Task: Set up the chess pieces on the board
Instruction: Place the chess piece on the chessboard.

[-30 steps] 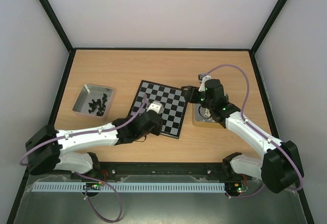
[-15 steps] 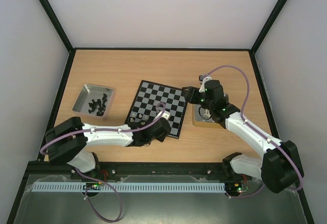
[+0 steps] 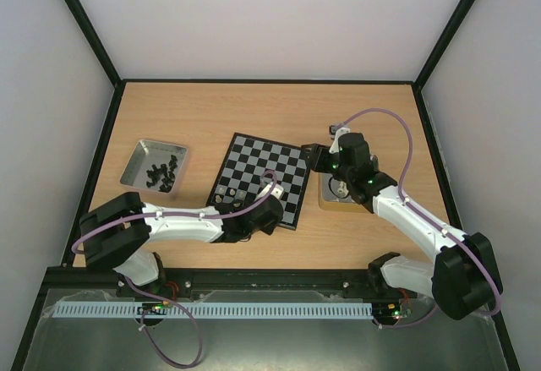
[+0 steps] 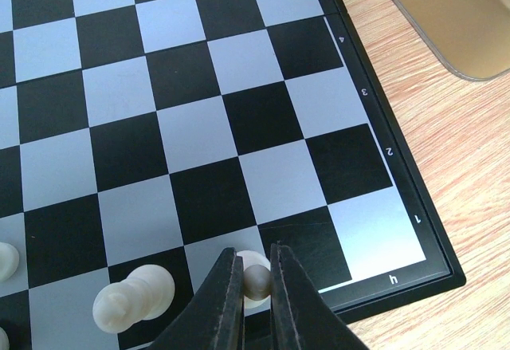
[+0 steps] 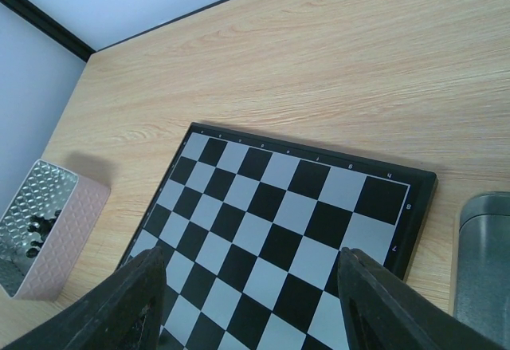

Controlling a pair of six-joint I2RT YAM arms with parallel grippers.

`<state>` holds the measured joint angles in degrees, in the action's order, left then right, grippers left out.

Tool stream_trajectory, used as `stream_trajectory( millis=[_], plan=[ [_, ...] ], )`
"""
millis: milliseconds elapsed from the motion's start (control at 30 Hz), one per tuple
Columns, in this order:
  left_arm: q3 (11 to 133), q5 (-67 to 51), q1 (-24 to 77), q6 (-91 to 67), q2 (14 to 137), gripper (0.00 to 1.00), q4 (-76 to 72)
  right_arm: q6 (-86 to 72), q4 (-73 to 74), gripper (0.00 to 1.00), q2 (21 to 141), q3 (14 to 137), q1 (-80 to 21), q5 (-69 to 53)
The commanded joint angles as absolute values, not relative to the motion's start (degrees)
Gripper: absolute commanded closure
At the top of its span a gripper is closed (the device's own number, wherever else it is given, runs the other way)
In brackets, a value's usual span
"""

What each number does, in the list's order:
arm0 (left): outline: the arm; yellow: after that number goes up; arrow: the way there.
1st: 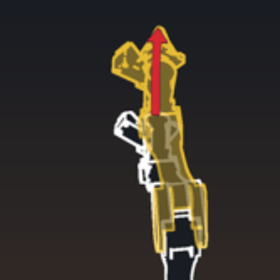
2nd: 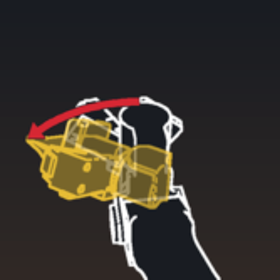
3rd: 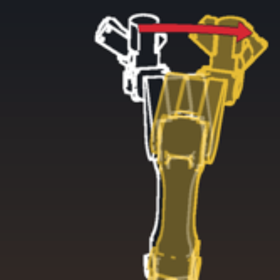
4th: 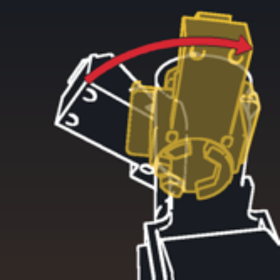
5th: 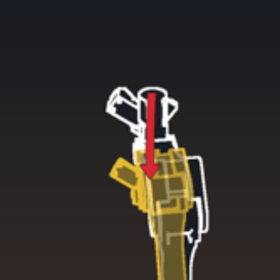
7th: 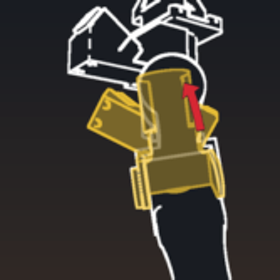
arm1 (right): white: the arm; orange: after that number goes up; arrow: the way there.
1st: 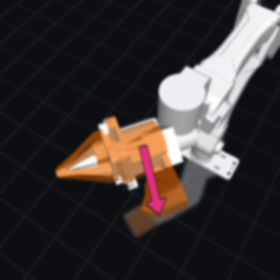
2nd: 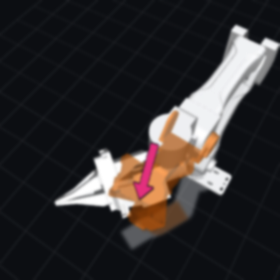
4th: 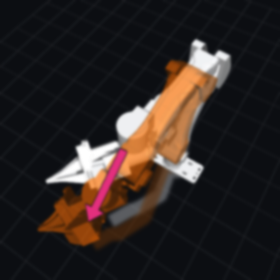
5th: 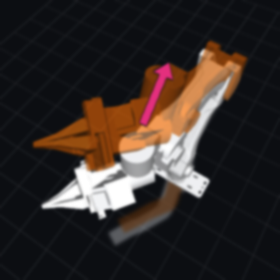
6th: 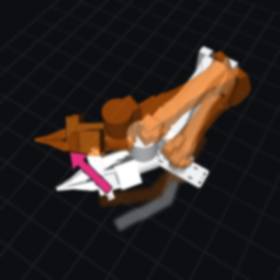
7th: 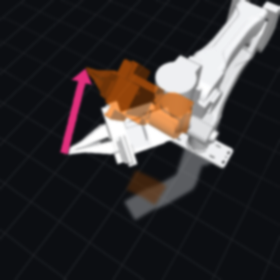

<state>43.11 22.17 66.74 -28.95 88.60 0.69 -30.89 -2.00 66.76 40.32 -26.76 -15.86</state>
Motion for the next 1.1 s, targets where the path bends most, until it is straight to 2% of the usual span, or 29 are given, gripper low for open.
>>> stream_trajectory(
  millis=[0, 133, 533, 767, 1067],
  plan=[
    [43.23, 24.28, 67.17, -28.96, 89.92, 0.93, -0.4, -31.18, -2.46, 0.42, 67.14, 39.58, -27.07, -15.28],
    [42.95, 24.6, 67.15, -29.46, 90.24, 0.92, -0.26, -31.19, -2.44, 0.42, 67.02, 39.59, -27.07, -15.54],
    [43.22, 25.02, 67.15, -30.14, 88.41, 0.73, 0.72, -31.81, -2.46, 0.42, 66.69, 39.71, -27.07, -16.22],
    [44.7, 26.42, 67.06, -30.5, 85.15, 0.69, 2.66, -32.23, -1.32, 0.42, 64.62, 39.75, -27.07, -14.97],
    [48.16, 23.61, 63.9, -30.92, 79.12, 0.57, 6.3, -35.63, 6.81, 0.42, 61.73, 42.18, -26.91, -1.48]
  ],
)
